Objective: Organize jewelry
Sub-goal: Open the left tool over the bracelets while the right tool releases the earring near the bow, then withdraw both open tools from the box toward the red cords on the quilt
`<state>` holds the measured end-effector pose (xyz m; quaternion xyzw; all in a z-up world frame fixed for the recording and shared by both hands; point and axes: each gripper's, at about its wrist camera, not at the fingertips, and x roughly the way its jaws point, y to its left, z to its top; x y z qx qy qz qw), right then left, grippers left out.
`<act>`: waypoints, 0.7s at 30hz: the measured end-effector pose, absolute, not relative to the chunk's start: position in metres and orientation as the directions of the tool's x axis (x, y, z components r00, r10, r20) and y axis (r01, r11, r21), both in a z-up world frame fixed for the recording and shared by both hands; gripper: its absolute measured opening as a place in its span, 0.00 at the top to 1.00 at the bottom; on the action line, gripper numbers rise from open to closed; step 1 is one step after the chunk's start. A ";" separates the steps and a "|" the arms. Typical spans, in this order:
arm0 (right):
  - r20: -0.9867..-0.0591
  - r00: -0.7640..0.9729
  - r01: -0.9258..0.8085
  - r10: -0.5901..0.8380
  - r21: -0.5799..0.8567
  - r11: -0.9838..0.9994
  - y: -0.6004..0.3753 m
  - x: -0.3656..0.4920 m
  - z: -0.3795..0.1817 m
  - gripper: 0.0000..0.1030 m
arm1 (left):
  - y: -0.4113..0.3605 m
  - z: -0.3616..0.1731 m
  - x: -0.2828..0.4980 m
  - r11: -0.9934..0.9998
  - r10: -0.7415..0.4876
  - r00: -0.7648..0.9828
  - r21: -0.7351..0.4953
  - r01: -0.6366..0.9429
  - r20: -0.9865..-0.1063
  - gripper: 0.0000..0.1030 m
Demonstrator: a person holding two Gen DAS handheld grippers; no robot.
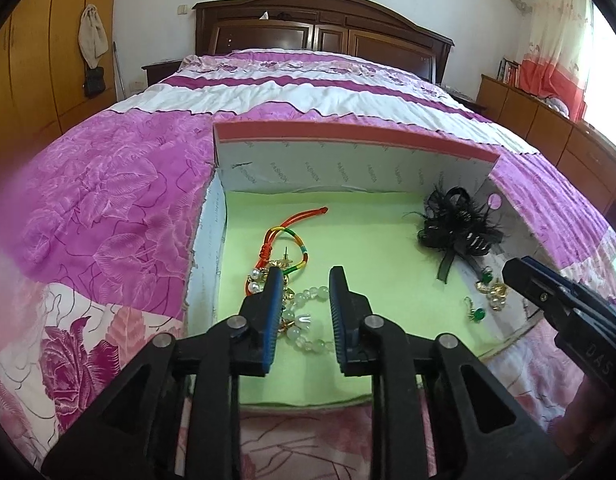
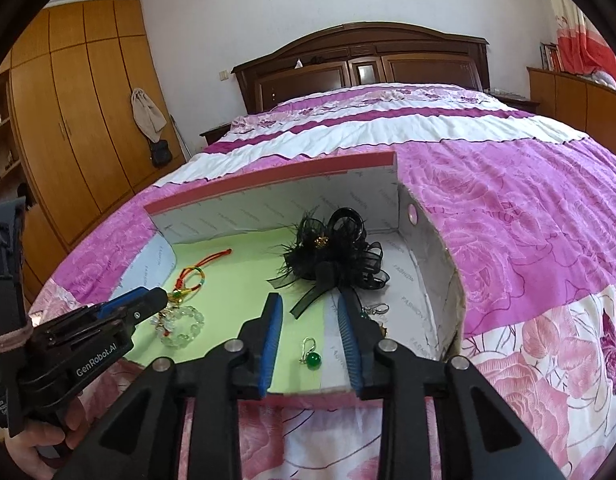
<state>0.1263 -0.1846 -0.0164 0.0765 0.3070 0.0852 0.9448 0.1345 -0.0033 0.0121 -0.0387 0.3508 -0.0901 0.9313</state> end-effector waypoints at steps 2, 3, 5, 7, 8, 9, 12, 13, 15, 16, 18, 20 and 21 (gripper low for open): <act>-0.563 0.799 -0.111 0.212 0.209 0.972 -0.186 0.123 -0.013 0.69 | -0.002 0.017 0.133 0.980 -0.199 0.739 -0.139 0.143 -0.643 0.83; -0.559 0.801 -0.110 0.215 0.216 0.970 -0.187 0.120 -0.011 0.69 | -0.002 0.020 0.130 0.979 -0.202 0.741 -0.140 0.146 -0.640 0.82; -0.551 0.805 -0.111 0.221 0.226 0.968 -0.188 0.114 -0.005 0.69 | -0.002 0.027 0.126 0.978 -0.210 0.744 -0.143 0.154 -0.634 0.81; -0.542 0.809 -0.113 0.227 0.236 0.965 -0.189 0.109 0.000 0.69 | -0.002 0.032 0.122 0.976 -0.219 0.744 -0.148 0.162 -0.631 0.80; -0.538 0.811 -0.113 0.229 0.240 0.964 -0.190 0.107 0.002 0.69 | -0.002 0.034 0.119 0.974 -0.225 0.743 -0.152 0.166 -0.630 0.80; -0.533 0.813 -0.115 0.234 0.247 0.962 -0.191 0.103 0.005 0.68 | -0.002 0.036 0.117 0.973 -0.230 0.742 -0.154 0.171 -0.629 0.80; -0.527 0.816 -0.112 0.238 0.260 0.959 -0.194 0.091 0.010 0.67 | -0.001 0.041 0.110 0.972 -0.235 0.739 -0.156 0.177 -0.632 0.79; -0.527 0.816 -0.109 0.238 0.265 0.958 -0.195 0.088 0.011 0.67 | 0.000 0.043 0.108 0.971 -0.238 0.737 -0.159 0.177 -0.633 0.79; -0.531 0.814 -0.101 0.235 0.269 0.958 -0.197 0.082 0.014 0.67 | 0.001 0.046 0.103 0.970 -0.243 0.734 -0.167 0.177 -0.635 0.79; -0.534 0.813 -0.097 0.232 0.270 0.958 -0.198 0.078 0.015 0.67 | 0.002 0.048 0.100 0.969 -0.247 0.733 -0.171 0.178 -0.634 0.79; -0.542 0.810 -0.089 0.226 0.268 0.959 -0.199 0.072 0.017 0.67 | 0.004 0.050 0.094 0.968 -0.251 0.731 -0.175 0.181 -0.635 0.78; -0.548 0.805 -0.084 0.226 0.271 0.959 -0.201 0.066 0.019 0.67 | 0.005 0.052 0.089 0.967 -0.255 0.727 -0.176 0.185 -0.638 0.78; -0.551 0.802 -0.086 0.229 0.274 0.958 -0.201 0.062 0.019 0.67 | 0.005 0.052 0.086 0.966 -0.257 0.723 -0.175 0.188 -0.641 0.77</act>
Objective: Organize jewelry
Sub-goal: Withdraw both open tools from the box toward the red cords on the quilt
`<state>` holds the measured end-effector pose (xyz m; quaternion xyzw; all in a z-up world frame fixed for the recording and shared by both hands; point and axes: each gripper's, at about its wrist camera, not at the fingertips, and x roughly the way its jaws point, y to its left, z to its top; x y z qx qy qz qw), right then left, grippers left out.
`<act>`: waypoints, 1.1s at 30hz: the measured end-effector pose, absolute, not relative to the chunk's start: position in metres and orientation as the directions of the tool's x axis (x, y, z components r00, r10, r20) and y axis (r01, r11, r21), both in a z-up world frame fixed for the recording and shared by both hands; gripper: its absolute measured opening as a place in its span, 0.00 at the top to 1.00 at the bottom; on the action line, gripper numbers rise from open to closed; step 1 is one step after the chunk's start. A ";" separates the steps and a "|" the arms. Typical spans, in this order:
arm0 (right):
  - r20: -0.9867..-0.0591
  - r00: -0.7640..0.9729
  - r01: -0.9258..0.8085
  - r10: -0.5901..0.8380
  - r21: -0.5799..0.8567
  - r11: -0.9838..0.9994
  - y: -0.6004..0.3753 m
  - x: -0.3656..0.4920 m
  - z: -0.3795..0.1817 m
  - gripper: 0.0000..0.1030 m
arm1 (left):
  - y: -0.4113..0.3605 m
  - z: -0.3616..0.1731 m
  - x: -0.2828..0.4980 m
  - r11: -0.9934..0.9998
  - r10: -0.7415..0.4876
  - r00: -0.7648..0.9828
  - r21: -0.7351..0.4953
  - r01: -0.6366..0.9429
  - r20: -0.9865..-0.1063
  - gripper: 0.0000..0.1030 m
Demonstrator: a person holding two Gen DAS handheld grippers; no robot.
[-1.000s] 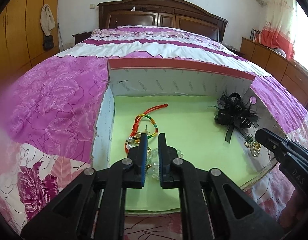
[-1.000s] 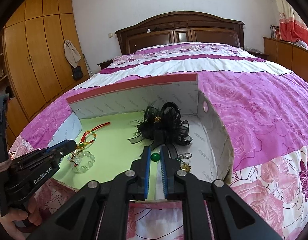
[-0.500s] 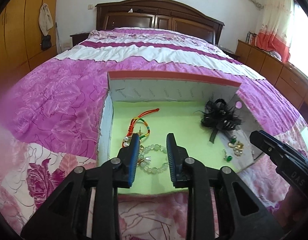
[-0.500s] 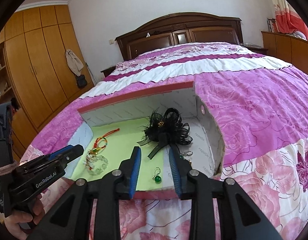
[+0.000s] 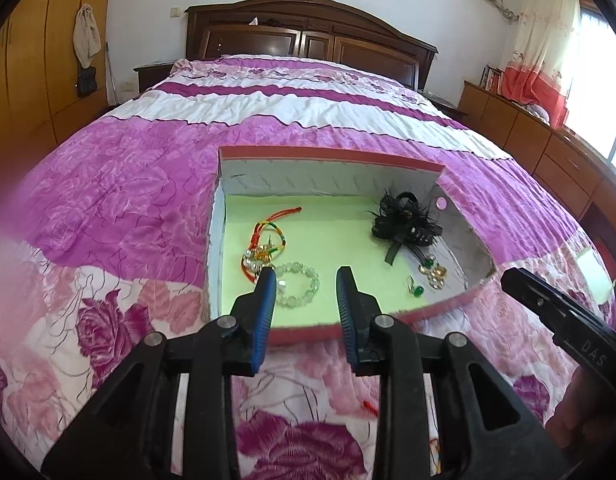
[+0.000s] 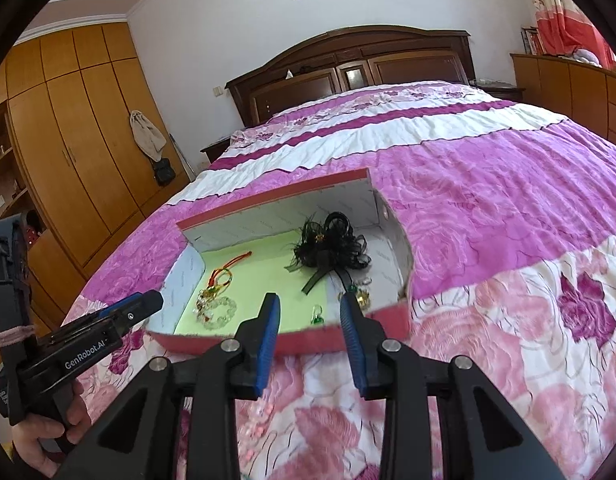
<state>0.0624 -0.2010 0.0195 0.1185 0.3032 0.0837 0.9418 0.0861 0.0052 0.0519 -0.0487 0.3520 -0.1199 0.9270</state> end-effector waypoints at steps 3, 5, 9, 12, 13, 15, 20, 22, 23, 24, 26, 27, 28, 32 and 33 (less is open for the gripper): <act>-0.558 0.796 -0.089 0.234 0.274 0.958 -0.201 0.051 0.021 0.66 | 0.005 0.051 0.079 0.966 -0.260 0.714 -0.170 0.197 -0.650 0.77; -0.563 0.791 -0.093 0.238 0.273 0.957 -0.200 0.044 0.022 0.66 | 0.004 0.050 0.074 0.964 -0.266 0.705 -0.170 0.205 -0.657 0.76; -0.579 0.780 -0.097 0.237 0.263 0.960 -0.198 0.030 0.021 0.66 | 0.001 0.047 0.065 0.958 -0.286 0.677 -0.181 0.224 -0.678 0.75; -0.590 0.773 -0.097 0.234 0.255 0.962 -0.198 0.022 0.019 0.66 | -0.002 0.044 0.058 0.953 -0.301 0.657 -0.184 0.242 -0.691 0.75; -0.596 0.769 -0.093 0.230 0.251 0.964 -0.199 0.018 0.018 0.66 | -0.004 0.044 0.056 0.951 -0.305 0.650 -0.185 0.248 -0.696 0.75; -0.605 0.764 -0.085 0.224 0.250 0.964 -0.200 0.013 0.016 0.65 | -0.007 0.041 0.051 0.945 -0.320 0.628 -0.193 0.263 -0.710 0.75; -0.623 0.749 -0.067 0.223 0.264 0.962 -0.207 0.000 0.007 0.65 | -0.014 0.035 0.040 0.931 -0.350 0.578 -0.209 0.298 -0.737 0.74; -0.632 0.743 -0.059 0.221 0.267 0.962 -0.209 -0.003 0.004 0.65 | -0.017 0.033 0.035 0.928 -0.354 0.562 -0.205 0.311 -0.748 0.74; -0.635 0.740 -0.055 0.220 0.269 0.962 -0.211 -0.005 0.002 0.65 | -0.019 0.031 0.033 0.927 -0.354 0.551 -0.204 0.316 -0.755 0.74; -0.638 0.738 -0.050 0.219 0.272 0.961 -0.213 -0.007 0.001 0.65 | -0.020 0.029 0.031 0.925 -0.356 0.542 -0.205 0.320 -0.761 0.74; -0.641 0.736 -0.039 0.217 0.280 0.959 -0.216 -0.010 -0.002 0.65 | -0.022 0.024 0.027 0.920 -0.364 0.519 -0.212 0.330 -0.773 0.74; -0.642 0.735 -0.035 0.218 0.285 0.958 -0.217 -0.011 -0.004 0.65 | -0.023 0.022 0.025 0.917 -0.368 0.509 -0.214 0.336 -0.778 0.74; -0.644 0.733 -0.032 0.219 0.289 0.957 -0.219 -0.012 -0.005 0.65 | -0.025 0.021 0.023 0.916 -0.369 0.503 -0.214 0.340 -0.782 0.74; -0.647 0.731 -0.020 0.217 0.298 0.954 -0.224 -0.013 -0.008 0.65 | -0.029 0.012 0.020 0.912 -0.366 0.474 -0.208 0.353 -0.801 0.74; -0.647 0.731 -0.018 0.218 0.301 0.954 -0.225 -0.014 -0.008 0.65 | -0.030 0.010 0.019 0.911 -0.367 0.466 -0.209 0.356 -0.805 0.74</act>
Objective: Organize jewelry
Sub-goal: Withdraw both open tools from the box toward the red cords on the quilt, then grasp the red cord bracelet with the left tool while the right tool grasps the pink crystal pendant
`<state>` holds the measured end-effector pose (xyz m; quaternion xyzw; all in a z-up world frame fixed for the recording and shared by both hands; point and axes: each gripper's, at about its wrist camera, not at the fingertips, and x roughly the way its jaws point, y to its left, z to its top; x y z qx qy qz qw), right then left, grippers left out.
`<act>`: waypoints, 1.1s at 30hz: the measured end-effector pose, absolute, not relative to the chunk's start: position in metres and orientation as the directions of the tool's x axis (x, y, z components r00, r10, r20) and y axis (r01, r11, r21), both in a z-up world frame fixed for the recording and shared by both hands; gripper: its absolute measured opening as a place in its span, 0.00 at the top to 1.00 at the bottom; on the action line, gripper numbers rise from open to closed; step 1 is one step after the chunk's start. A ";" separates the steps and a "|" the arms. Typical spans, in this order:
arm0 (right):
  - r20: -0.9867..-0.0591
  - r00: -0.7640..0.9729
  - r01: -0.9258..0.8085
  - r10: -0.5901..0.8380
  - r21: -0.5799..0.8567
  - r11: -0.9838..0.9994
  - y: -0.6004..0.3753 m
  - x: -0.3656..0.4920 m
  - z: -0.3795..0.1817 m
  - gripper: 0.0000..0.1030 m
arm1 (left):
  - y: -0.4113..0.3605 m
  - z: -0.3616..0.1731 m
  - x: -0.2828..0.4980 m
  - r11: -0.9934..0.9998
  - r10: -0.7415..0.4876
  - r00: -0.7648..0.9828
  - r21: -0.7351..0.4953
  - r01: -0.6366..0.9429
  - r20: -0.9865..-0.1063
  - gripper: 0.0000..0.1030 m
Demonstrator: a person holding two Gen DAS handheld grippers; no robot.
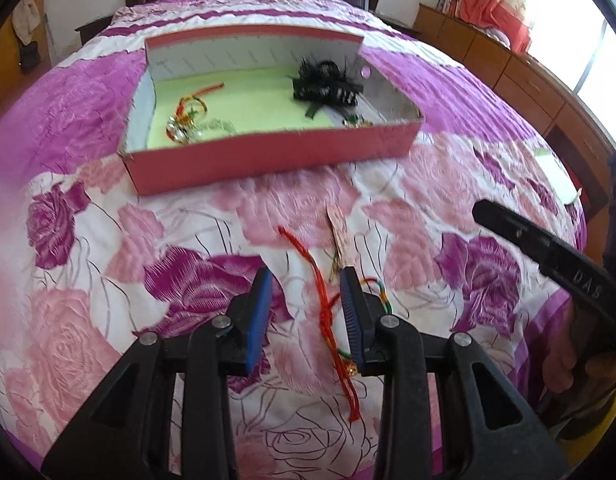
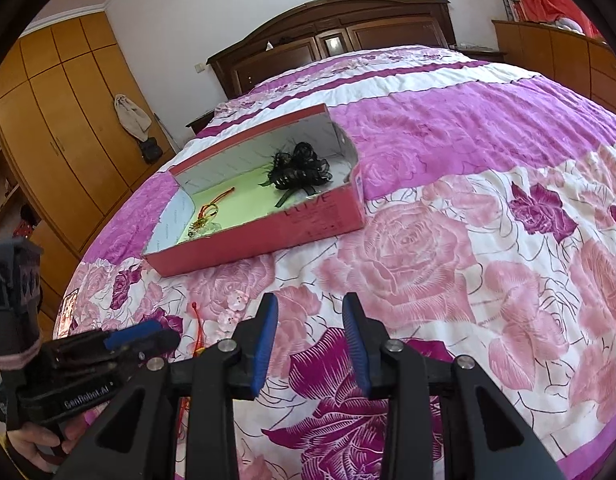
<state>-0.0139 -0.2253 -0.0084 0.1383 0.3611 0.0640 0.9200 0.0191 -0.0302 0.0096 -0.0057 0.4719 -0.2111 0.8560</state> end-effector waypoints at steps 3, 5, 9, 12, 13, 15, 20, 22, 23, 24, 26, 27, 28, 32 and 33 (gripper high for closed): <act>-0.647 0.730 -0.011 0.219 0.309 0.951 -0.229 -0.014 -0.011 0.65 | -0.032 0.004 0.018 0.907 -0.370 0.448 -0.212 0.363 -0.814 0.75; -0.648 0.729 -0.009 0.221 0.314 0.950 -0.230 -0.014 -0.012 0.65 | -0.035 0.002 0.017 0.901 -0.380 0.436 -0.219 0.376 -0.816 0.75; -0.649 0.726 -0.006 0.227 0.324 0.946 -0.233 -0.013 -0.015 0.65 | -0.041 -0.002 0.015 0.895 -0.381 0.426 -0.213 0.391 -0.821 0.76; -0.649 0.725 -0.006 0.232 0.330 0.944 -0.234 -0.013 -0.017 0.65 | -0.044 -0.008 0.016 0.899 -0.367 0.415 -0.202 0.390 -0.833 0.77; -0.649 0.724 -0.006 0.233 0.332 0.943 -0.235 -0.013 -0.018 0.65 | -0.045 -0.010 0.017 0.901 -0.360 0.410 -0.197 0.387 -0.838 0.79; -0.650 0.723 -0.005 0.236 0.336 0.942 -0.236 -0.012 -0.019 0.65 | -0.046 -0.015 0.017 0.903 -0.350 0.401 -0.191 0.386 -0.847 0.83; -0.651 0.720 -0.003 0.241 0.344 0.939 -0.237 -0.011 -0.021 0.65 | -0.049 -0.020 0.016 0.898 -0.352 0.387 -0.191 0.397 -0.852 1.00; -0.651 0.720 -0.003 0.241 0.344 0.939 -0.237 -0.011 -0.021 0.65 | -0.049 -0.019 0.015 0.897 -0.355 0.389 -0.192 0.399 -0.850 1.00; -0.651 0.720 -0.003 0.240 0.343 0.939 -0.237 -0.012 -0.021 0.65 | -0.048 -0.019 0.015 0.896 -0.359 0.391 -0.195 0.398 -0.848 1.00; -0.651 0.720 -0.003 0.240 0.342 0.940 -0.237 -0.012 -0.021 0.65 | -0.047 -0.017 0.014 0.896 -0.365 0.394 -0.202 0.396 -0.843 1.00; -0.651 0.721 -0.004 0.238 0.340 0.941 -0.237 -0.012 -0.021 0.65 | -0.045 -0.014 0.015 0.895 -0.376 0.401 -0.214 0.392 -0.835 1.00; -0.651 0.721 -0.004 0.239 0.340 0.940 -0.237 -0.012 -0.021 0.65 | -0.042 -0.011 0.015 0.895 -0.380 0.408 -0.220 0.388 -0.830 1.00; -0.651 0.721 -0.005 0.238 0.338 0.941 -0.237 -0.011 -0.021 0.65 | -0.040 -0.008 0.015 0.897 -0.382 0.418 -0.222 0.382 -0.824 1.00; -0.651 0.721 -0.011 0.236 0.330 0.944 -0.235 -0.011 -0.019 0.65 | -0.027 0.006 0.019 0.906 -0.383 0.465 -0.228 0.356 -0.798 1.00; -0.652 0.720 -0.013 0.237 0.329 0.944 -0.234 -0.011 -0.019 0.65 | -0.024 0.008 0.020 0.909 -0.382 0.474 -0.229 0.349 -0.794 1.00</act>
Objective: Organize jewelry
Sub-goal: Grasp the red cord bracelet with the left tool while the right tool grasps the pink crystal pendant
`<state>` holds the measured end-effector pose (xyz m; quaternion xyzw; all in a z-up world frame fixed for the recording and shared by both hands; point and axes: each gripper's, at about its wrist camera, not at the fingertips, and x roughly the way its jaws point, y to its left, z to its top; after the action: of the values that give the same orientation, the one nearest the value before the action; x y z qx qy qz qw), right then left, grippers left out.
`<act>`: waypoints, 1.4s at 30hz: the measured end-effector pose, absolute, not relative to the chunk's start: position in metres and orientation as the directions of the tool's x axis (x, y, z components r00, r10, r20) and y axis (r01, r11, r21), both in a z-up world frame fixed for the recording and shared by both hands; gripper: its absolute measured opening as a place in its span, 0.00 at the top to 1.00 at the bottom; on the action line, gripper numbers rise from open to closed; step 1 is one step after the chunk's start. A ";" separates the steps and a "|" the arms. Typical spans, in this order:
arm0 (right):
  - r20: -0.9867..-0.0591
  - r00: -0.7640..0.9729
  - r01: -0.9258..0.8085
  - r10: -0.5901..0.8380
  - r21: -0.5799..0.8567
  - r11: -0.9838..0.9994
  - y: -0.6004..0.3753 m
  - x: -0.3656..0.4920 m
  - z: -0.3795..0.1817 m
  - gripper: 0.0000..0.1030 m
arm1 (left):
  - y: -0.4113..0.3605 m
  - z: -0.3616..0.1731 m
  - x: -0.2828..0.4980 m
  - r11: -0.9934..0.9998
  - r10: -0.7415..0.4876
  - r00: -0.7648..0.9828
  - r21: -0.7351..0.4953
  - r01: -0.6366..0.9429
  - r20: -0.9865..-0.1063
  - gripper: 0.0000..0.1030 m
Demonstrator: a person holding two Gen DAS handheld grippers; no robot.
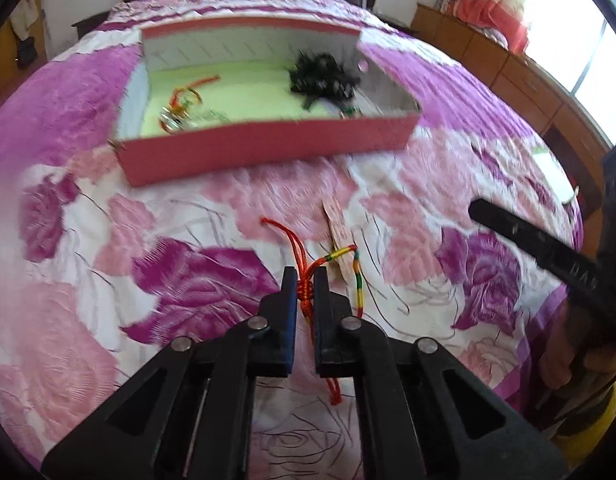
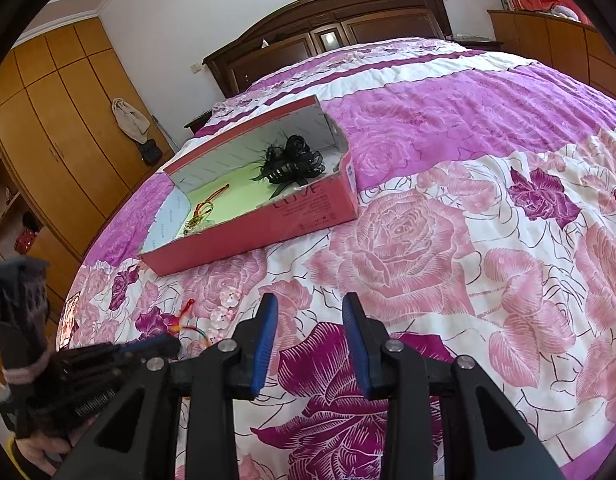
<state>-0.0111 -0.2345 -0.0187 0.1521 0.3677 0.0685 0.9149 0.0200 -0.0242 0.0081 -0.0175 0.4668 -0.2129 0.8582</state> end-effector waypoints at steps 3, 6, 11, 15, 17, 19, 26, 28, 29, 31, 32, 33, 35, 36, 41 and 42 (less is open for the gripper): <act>-0.655 0.716 -0.024 0.241 0.323 0.946 -0.230 -0.010 -0.017 0.65 | -0.013 0.017 0.024 0.920 -0.368 0.513 -0.224 0.321 -0.776 1.00; -0.658 0.711 -0.037 0.248 0.316 0.948 -0.223 -0.008 -0.015 0.65 | -0.003 0.022 0.029 0.931 -0.351 0.547 -0.219 0.292 -0.760 1.00; -0.671 0.694 -0.071 0.260 0.296 0.953 -0.206 -0.002 -0.014 0.65 | 0.015 0.024 0.037 0.950 -0.307 0.590 -0.200 0.241 -0.747 1.00; -0.686 0.667 -0.104 0.291 0.300 0.948 -0.190 0.005 -0.017 0.65 | 0.024 0.021 0.040 0.956 -0.292 0.599 -0.202 0.215 -0.745 1.00; -0.695 0.653 -0.120 0.301 0.297 0.947 -0.182 0.010 -0.018 0.65 | 0.028 0.018 0.041 0.957 -0.289 0.599 -0.206 0.205 -0.746 1.00; -0.704 0.638 -0.132 0.312 0.299 0.945 -0.174 0.014 -0.020 0.65 | 0.031 0.015 0.042 0.958 -0.287 0.599 -0.210 0.198 -0.747 1.00; -0.743 0.585 -0.169 0.325 0.280 0.945 -0.146 0.025 -0.031 0.65 | 0.039 0.008 0.042 0.955 -0.297 0.592 -0.232 0.185 -0.749 1.00; -0.754 0.570 -0.173 0.327 0.279 0.944 -0.140 0.028 -0.035 0.65 | 0.040 0.006 0.042 0.954 -0.300 0.590 -0.239 0.182 -0.750 1.00; -0.759 0.562 -0.173 0.329 0.281 0.944 -0.138 0.030 -0.038 0.65 | 0.041 0.005 0.042 0.953 -0.302 0.588 -0.243 0.180 -0.750 1.00; -0.771 0.544 -0.176 0.330 0.279 0.944 -0.132 0.034 -0.043 0.65 | 0.043 0.003 0.042 0.953 -0.304 0.587 -0.249 0.175 -0.751 1.00; -0.777 0.538 -0.177 0.329 0.277 0.944 -0.130 0.036 -0.045 0.65 | 0.044 0.003 0.042 0.952 -0.305 0.586 -0.251 0.173 -0.751 1.00; -0.782 0.529 -0.181 0.329 0.274 0.944 -0.127 0.038 -0.048 0.65 | 0.045 0.003 0.042 0.952 -0.305 0.586 -0.253 0.171 -0.751 1.00; -0.793 0.520 -0.181 0.318 0.262 0.948 -0.124 0.041 -0.053 0.63 | 0.046 0.002 0.043 0.951 -0.307 0.585 -0.258 0.168 -0.750 1.00; -0.795 0.516 -0.181 0.319 0.263 0.948 -0.123 0.042 -0.054 0.63 | 0.046 0.002 0.043 0.951 -0.308 0.585 -0.260 0.168 -0.750 1.00; -0.794 0.505 -0.160 0.340 0.301 0.940 -0.130 0.045 -0.062 0.74 | 0.044 0.002 0.041 0.953 -0.304 0.587 -0.253 0.170 -0.751 1.00; -0.791 0.506 -0.155 0.343 0.307 0.939 -0.131 0.046 -0.063 0.75 | 0.043 0.003 0.041 0.953 -0.303 0.587 -0.251 0.170 -0.751 1.00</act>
<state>0.0458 -0.1307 -0.0631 0.0987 0.4754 0.1444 0.8622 0.0408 0.0435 0.0027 -0.0763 0.4342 -0.1332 0.8876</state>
